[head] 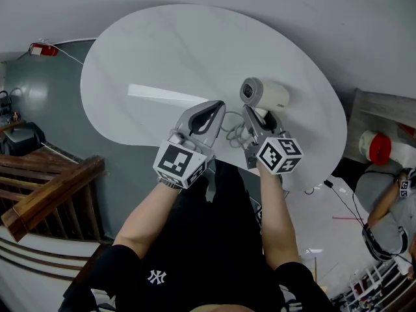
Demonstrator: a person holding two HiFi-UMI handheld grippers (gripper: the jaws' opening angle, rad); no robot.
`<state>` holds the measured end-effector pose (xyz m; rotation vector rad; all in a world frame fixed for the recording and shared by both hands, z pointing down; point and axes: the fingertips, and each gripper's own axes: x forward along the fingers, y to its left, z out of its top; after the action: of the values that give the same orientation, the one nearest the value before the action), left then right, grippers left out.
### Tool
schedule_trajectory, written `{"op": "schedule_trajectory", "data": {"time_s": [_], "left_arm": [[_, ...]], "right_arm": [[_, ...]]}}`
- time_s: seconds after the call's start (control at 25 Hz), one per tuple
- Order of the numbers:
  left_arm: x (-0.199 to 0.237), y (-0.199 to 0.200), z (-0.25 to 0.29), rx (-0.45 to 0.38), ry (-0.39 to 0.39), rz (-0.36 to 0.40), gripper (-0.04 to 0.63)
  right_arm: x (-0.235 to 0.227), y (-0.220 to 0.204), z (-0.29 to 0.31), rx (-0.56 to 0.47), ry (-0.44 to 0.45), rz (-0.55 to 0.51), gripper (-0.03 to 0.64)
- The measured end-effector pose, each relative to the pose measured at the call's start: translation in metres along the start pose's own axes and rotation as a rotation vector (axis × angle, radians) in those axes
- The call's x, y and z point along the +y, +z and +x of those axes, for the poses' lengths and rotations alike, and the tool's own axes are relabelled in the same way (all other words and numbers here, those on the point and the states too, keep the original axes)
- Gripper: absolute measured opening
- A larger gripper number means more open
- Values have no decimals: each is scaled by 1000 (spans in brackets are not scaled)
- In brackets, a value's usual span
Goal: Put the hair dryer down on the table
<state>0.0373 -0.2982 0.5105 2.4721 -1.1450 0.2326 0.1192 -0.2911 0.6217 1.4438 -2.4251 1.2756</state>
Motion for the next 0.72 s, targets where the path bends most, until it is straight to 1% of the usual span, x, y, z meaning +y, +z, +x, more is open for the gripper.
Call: {"op": "schedule_trajectory", "data": {"time_s": [0.36, 0.72], "left_arm": [[14, -21, 31, 39, 12, -38, 0], [22, -26, 39, 59, 30, -54, 0]], "right_arm": [[-37, -13, 25, 95, -63, 70, 213], [-58, -25, 42, 210, -145, 134, 213]]}}
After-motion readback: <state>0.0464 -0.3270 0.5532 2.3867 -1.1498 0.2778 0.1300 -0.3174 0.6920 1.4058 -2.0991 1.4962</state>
